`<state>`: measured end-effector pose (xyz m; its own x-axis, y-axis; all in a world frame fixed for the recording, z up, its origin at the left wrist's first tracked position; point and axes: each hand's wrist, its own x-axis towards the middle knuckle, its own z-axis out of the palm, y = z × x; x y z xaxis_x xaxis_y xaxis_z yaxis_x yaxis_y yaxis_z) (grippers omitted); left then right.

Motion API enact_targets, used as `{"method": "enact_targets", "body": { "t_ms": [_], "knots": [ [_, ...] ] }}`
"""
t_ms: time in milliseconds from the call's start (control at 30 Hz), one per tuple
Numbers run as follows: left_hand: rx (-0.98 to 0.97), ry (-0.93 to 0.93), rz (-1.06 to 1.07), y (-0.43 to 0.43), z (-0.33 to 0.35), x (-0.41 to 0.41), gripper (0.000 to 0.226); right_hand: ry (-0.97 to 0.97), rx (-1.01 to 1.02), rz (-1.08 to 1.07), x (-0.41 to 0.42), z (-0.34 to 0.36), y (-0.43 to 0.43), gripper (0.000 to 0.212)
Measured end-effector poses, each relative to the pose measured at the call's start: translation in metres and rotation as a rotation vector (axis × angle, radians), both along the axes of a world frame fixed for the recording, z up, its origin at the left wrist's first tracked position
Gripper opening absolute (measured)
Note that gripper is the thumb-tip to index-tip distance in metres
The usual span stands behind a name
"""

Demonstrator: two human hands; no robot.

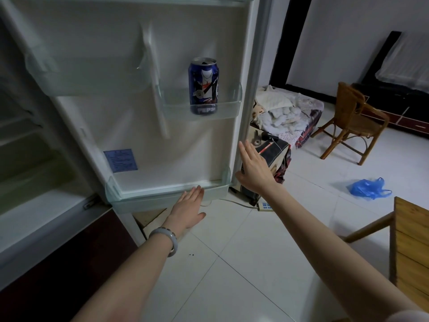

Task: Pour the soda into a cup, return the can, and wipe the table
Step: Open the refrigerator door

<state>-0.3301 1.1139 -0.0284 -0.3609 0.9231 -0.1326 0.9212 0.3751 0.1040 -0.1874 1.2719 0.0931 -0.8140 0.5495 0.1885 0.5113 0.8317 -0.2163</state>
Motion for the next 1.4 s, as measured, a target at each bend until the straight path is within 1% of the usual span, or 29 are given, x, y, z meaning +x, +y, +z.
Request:
{"method": "enact_targets", "body": {
  "t_ms": [200,467,633,767,900,1000,1067,1100,1167,1233,1300,1400],
  "knots": [
    [0.015,0.044,-0.033,0.012,-0.003,-0.013,0.077,0.035,-0.003,0.037,-0.022,-0.002,0.020,0.081],
    [0.054,0.139,-0.198,0.000,-0.013,-0.031,0.074,0.092,0.115,0.071,-0.055,0.008,0.046,0.089],
    [0.072,0.132,-0.246,0.000,-0.012,-0.038,0.070,0.098,0.127,0.105,-0.056,-0.001,0.048,0.086],
    [0.083,0.115,-0.214,0.001,-0.010,-0.033,0.069,0.112,0.105,0.129,-0.058,-0.002,0.053,0.086],
    [0.124,0.125,-0.109,0.004,-0.012,-0.022,0.068,0.104,0.086,0.173,-0.053,-0.002,0.059,0.087],
    [0.177,0.091,0.005,0.007,-0.014,-0.009,0.067,0.035,0.034,0.238,-0.047,0.006,0.062,0.089],
    [0.211,0.058,0.069,0.010,-0.008,-0.001,0.063,-0.075,-0.013,0.285,-0.041,0.018,0.063,0.088],
    [0.237,0.019,0.098,0.010,-0.001,0.000,0.059,-0.161,-0.038,0.304,-0.038,0.026,0.064,0.085],
    [0.334,-0.056,0.154,0.008,0.022,-0.002,0.050,-0.322,-0.105,0.340,-0.032,0.044,0.065,0.071],
    [0.483,-0.082,0.254,-0.001,0.058,-0.008,0.038,-0.376,-0.146,0.408,-0.027,0.070,0.062,0.058],
    [0.645,-0.064,0.320,-0.013,0.104,-0.010,0.028,-0.330,-0.155,0.510,-0.022,0.101,0.053,0.050],
    [0.796,-0.040,0.324,-0.026,0.183,0.003,0.018,-0.135,-0.185,0.643,-0.012,0.149,0.038,0.037]
  ]
}}
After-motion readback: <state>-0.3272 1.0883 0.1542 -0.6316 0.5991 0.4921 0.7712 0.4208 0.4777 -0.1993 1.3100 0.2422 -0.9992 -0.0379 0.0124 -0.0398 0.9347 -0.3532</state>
